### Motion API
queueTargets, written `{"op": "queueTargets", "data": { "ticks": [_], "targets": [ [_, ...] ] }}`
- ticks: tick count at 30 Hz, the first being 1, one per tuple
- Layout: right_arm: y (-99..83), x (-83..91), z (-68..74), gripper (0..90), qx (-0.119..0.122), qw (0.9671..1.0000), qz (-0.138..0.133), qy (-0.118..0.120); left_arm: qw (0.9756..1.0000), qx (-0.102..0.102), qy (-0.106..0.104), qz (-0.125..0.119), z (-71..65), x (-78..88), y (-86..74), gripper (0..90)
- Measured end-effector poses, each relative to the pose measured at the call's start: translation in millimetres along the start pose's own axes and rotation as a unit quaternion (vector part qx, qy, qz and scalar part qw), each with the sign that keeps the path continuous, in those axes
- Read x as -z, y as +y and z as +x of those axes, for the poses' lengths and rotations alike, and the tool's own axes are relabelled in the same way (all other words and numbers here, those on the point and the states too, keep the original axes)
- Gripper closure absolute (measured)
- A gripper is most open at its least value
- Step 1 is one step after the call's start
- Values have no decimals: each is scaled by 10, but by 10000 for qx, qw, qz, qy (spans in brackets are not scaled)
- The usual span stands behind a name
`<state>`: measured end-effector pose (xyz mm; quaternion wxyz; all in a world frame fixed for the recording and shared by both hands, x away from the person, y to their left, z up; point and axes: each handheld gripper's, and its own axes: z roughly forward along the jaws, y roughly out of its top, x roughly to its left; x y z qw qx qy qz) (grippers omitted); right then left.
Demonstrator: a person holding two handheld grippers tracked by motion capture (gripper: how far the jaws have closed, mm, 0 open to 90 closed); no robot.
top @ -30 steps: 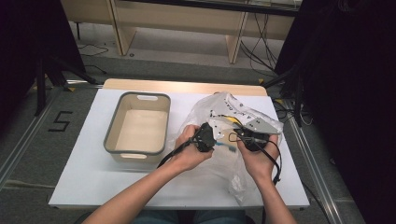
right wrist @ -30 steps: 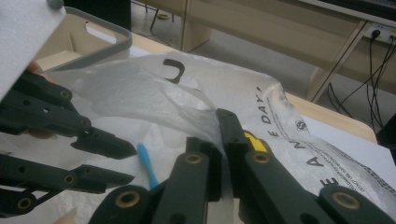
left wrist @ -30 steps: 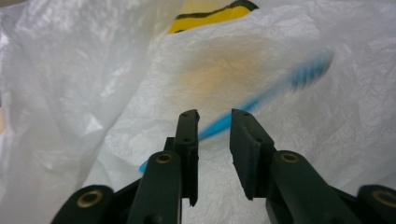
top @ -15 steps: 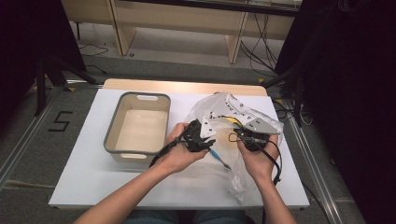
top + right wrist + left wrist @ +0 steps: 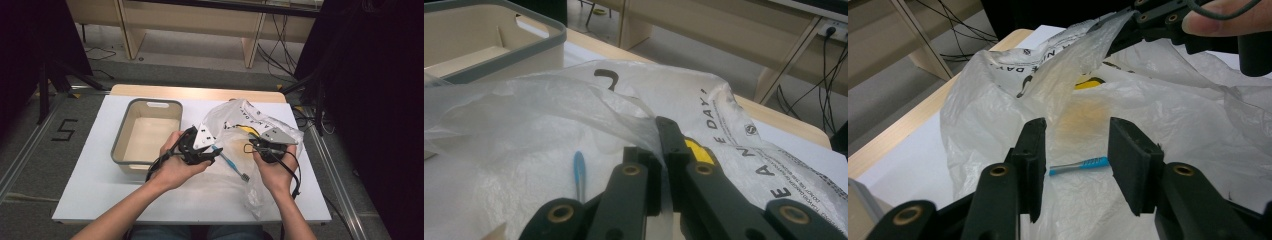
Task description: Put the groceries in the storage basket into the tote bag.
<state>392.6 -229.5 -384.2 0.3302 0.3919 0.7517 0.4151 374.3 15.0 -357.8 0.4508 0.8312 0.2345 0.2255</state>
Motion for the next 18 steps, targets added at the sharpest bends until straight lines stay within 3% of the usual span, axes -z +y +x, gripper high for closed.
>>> {"op": "queueTargets", "data": {
  "ticks": [8,18],
  "targets": [
    [-23,-10,8,900,27,9999,67,70,9991,355,104,-230,103,154,-81,519],
    [-64,-18,29,900,93,9996,204,151,9981,532,274,-156,216,182,-174,499]
  ]
}}
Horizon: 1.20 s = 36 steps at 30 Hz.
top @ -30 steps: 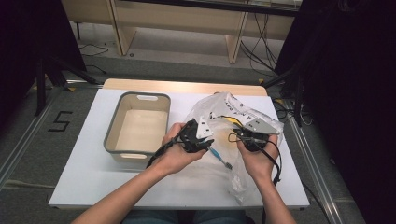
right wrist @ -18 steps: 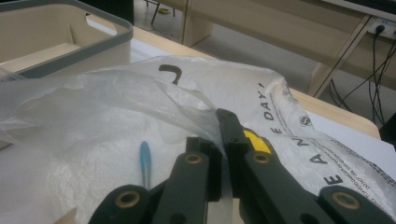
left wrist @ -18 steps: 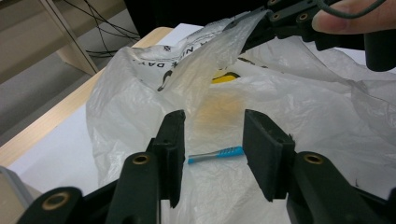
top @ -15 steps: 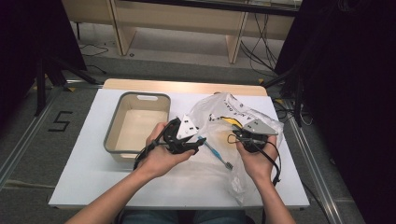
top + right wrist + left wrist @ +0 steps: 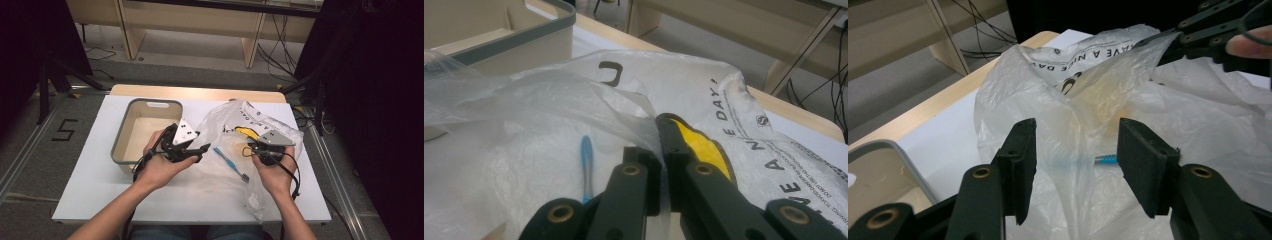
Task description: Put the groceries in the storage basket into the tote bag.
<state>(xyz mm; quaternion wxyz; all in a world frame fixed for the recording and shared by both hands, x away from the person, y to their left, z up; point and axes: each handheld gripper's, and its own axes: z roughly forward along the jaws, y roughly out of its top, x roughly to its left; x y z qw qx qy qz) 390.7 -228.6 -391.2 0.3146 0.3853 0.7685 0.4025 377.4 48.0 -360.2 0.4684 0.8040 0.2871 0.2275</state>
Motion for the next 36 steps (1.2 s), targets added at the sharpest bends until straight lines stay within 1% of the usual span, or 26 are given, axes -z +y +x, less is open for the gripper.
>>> {"op": "queueTargets", "data": {
  "ticks": [5,7,11,12,17,29,33,36],
  "targets": [
    [-27,-1,10,900,76,9999,82,67,10000,44,47,68,20,-37,-52,498],
    [-40,-4,16,900,110,9998,119,99,9999,26,61,127,36,-51,-70,496],
    [-65,-17,38,900,159,9995,201,190,9998,73,73,187,63,-73,-102,495],
    [-71,-20,44,900,180,9994,221,200,9997,111,69,187,68,-78,-108,494],
    [-98,-31,66,900,249,9988,315,289,9996,152,97,228,97,-96,-134,495],
    [-152,-27,71,900,290,9979,413,409,9993,187,131,304,123,-128,-176,496],
    [-187,-43,87,900,338,9968,512,509,9991,170,119,359,121,-145,-194,495],
    [-223,-59,105,900,415,9954,627,599,9990,163,99,411,119,-166,-212,493]
  ]
}}
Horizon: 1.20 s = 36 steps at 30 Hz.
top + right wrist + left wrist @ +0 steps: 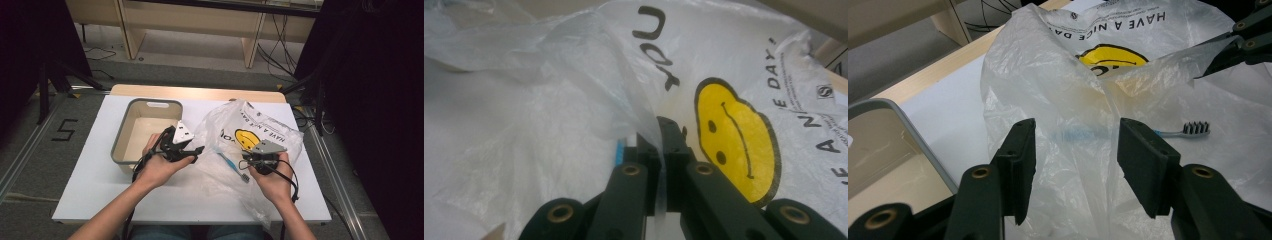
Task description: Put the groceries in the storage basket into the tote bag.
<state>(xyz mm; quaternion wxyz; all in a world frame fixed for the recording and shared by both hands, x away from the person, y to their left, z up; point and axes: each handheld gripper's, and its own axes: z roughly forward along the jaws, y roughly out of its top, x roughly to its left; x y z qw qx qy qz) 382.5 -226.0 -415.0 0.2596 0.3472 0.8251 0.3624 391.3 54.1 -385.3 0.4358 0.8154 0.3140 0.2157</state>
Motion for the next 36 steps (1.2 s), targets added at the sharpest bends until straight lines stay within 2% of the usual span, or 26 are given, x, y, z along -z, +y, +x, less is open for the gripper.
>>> {"op": "queueTargets", "data": {
  "ticks": [7,13,21,27,33,36],
  "targets": [
    [-99,-47,21,900,122,9990,335,258,10000,37,3,75,19,-39,-32,490],
    [-183,-95,48,900,205,9968,605,489,9999,36,18,117,32,-61,-43,490],
    [-232,-157,95,860,203,9948,681,724,9990,-70,-78,433,-52,-189,-132,513],
    [-249,-183,143,739,199,9920,709,1023,9973,-145,-118,716,-91,-273,-190,556],
    [-266,-167,197,607,167,9869,735,1424,9949,-192,-156,977,-123,-362,-262,586],
    [-259,-116,175,553,54,9862,556,1561,9936,-212,-199,1087,-149,-407,-299,606]
  ]
}}
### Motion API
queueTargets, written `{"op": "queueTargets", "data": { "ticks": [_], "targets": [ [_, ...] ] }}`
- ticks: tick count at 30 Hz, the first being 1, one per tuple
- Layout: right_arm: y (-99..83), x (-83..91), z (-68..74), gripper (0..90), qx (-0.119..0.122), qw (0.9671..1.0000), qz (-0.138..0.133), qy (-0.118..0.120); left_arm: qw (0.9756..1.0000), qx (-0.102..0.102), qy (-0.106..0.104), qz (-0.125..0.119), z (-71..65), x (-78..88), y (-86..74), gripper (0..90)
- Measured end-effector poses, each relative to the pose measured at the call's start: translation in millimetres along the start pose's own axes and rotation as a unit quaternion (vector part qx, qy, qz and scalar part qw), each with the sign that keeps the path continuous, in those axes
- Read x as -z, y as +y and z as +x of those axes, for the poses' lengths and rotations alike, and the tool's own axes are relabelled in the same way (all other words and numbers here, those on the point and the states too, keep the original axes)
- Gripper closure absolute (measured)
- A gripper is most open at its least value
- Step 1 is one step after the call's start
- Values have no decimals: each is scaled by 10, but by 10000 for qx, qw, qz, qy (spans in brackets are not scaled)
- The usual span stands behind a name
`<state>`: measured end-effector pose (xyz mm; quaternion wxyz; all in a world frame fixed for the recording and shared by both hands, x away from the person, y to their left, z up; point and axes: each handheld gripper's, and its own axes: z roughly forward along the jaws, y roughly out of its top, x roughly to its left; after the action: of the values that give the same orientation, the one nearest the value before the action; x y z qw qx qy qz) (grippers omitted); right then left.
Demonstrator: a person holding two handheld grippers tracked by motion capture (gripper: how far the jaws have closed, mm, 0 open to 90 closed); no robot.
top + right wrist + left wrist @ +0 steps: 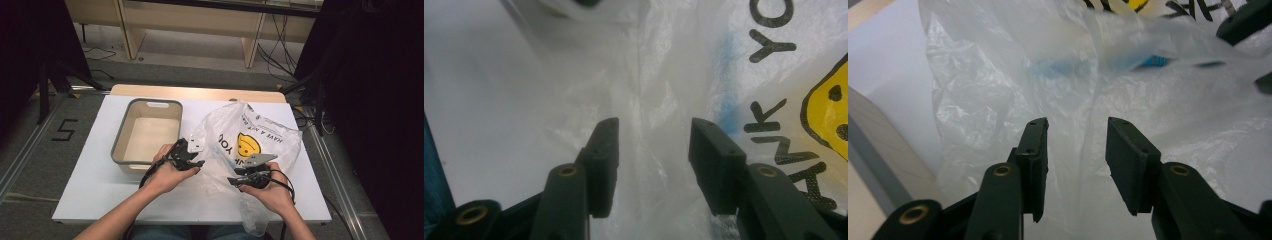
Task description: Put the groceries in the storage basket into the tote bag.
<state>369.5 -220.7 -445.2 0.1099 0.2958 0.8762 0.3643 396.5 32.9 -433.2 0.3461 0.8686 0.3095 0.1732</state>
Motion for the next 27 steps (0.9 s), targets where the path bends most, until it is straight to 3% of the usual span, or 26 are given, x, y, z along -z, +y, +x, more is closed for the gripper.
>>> {"op": "queueTargets", "data": {
  "ticks": [5,9,12,16,27],
  "targets": [
    [-8,190,-64,519,-299,9982,-507,-124,9999,-48,-17,158,-30,-73,-35,633],
    [-54,360,-143,511,-561,9938,-907,-308,9998,-26,-22,204,-39,-104,-57,636],
    [-111,480,-208,509,-745,9902,-1061,-523,9998,-22,-51,210,-46,-111,-76,631],
    [-232,555,-296,512,-918,9871,-933,-921,9997,-53,-105,201,-59,-114,-113,611],
    [-428,581,-342,514,-1155,9838,-869,-1065,9998,-101,-74,-167,-99,16,-218,423]
  ]
}}
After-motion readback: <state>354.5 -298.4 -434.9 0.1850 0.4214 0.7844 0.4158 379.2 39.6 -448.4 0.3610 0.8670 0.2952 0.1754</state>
